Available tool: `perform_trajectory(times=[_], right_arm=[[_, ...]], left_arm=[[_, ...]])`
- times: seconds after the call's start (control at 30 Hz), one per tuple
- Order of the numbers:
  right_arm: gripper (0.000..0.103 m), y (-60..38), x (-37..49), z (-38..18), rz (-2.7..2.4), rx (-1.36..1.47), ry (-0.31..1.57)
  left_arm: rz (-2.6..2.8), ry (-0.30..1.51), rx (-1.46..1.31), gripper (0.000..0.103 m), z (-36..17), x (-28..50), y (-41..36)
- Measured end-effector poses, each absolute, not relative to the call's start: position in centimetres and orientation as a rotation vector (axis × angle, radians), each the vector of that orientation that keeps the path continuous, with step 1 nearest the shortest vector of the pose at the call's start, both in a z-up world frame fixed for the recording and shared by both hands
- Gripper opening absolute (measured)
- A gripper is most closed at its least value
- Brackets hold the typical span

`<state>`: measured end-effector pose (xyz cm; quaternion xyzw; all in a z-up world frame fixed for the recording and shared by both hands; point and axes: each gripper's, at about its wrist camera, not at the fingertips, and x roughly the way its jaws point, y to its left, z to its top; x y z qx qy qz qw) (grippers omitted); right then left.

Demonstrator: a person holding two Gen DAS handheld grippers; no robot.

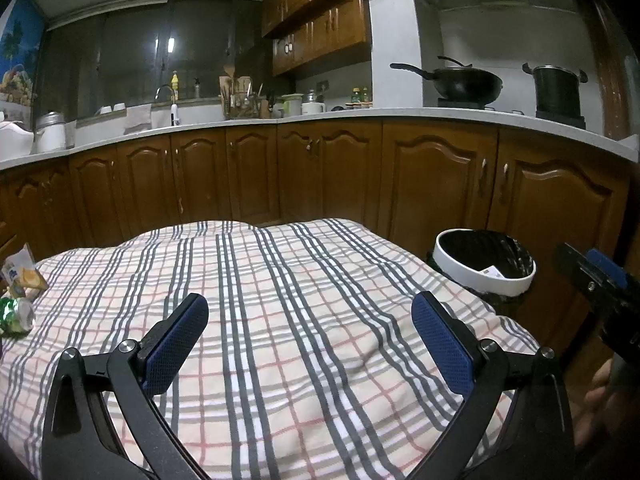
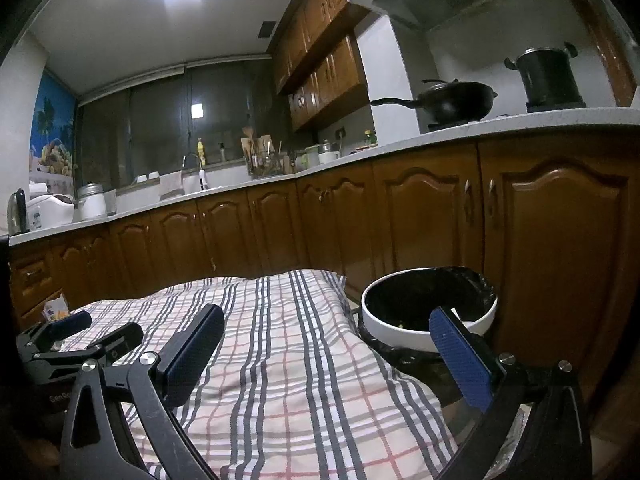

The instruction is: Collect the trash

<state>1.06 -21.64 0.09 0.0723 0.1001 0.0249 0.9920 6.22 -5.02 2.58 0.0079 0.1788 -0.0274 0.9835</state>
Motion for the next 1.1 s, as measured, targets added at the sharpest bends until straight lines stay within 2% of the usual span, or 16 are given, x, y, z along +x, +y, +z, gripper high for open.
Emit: perform_trajectory(times=[1.1], right_arm=[[0.103,-21.59,1.54,0.03,0.056,0.143,0.211]], left_arm=[[-0.06,0.361,0.019,0.103,2.44,6.48,-4.64]])
